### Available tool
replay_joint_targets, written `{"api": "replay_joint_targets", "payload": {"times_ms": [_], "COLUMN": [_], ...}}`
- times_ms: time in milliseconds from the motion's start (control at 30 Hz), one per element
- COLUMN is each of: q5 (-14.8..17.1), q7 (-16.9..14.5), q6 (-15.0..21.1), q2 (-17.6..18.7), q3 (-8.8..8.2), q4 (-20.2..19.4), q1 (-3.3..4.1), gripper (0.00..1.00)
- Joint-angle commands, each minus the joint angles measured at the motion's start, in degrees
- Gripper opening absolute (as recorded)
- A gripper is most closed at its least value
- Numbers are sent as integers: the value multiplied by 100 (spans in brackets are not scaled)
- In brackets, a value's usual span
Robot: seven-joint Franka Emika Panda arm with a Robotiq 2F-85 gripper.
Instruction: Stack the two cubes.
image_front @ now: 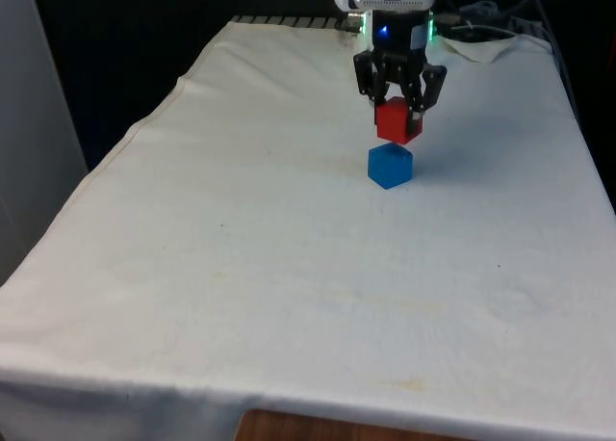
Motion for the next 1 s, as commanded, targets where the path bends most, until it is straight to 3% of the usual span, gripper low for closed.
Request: {"api": "replay_joint_targets", "payload": {"times_ms": [0, 767, 833, 900, 967], "q5": [-23, -23, -29, -29, -34], "q7": [29, 57, 63, 69, 69], "q6": [115, 189, 183, 183, 178], "q2": [23, 498, 498, 498, 498], "q3": [0, -69, -69, -74, -74], "q4": [-29, 229, 229, 229, 229], "q1": [6, -23, -23, -23, -23], "gripper": [2, 2, 10, 27, 62]}}
